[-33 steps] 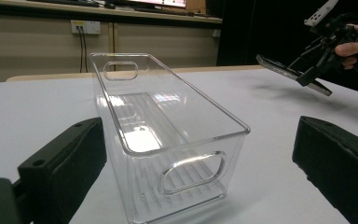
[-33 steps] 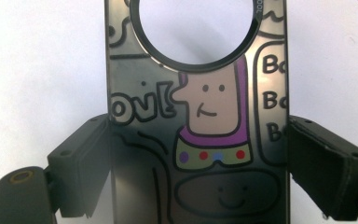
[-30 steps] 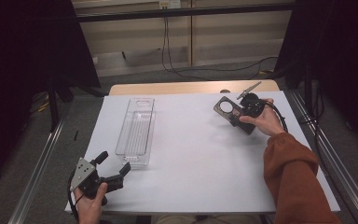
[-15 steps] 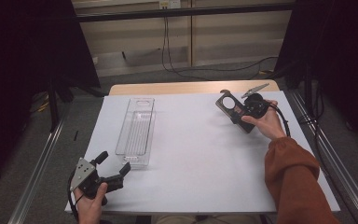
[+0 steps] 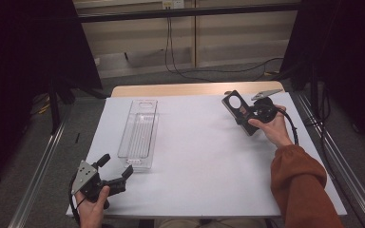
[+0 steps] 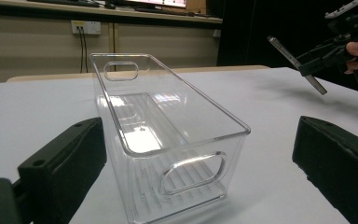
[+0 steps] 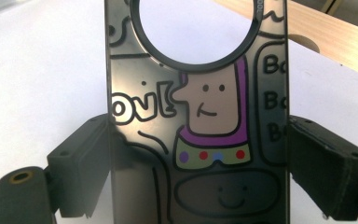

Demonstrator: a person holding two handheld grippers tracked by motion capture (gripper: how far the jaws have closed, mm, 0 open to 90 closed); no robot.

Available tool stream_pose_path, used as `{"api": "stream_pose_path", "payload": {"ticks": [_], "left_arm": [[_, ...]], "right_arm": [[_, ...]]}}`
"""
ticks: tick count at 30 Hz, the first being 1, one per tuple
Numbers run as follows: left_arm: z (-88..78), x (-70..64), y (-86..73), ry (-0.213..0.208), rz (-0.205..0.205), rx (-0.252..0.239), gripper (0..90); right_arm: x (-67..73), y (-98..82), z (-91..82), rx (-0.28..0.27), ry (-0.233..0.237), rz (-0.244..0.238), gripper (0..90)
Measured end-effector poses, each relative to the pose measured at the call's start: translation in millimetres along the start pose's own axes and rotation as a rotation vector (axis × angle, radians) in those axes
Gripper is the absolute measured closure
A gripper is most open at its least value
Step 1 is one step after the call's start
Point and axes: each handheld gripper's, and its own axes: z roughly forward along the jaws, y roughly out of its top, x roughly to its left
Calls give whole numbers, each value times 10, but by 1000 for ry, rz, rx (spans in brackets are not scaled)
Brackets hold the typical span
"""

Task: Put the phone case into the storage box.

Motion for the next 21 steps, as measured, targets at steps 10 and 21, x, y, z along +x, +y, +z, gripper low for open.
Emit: {"api": "stream_pose_path", "payload": {"ticks": [10,21], "left_arm": [[1,1,3,-3,8,0,30],[3,10,6,-2,-6,-3,27]], "right_arm": [[2,-100,-110,-149,29,52,121],[30,-212,-180,-249,63,86,121]]}}
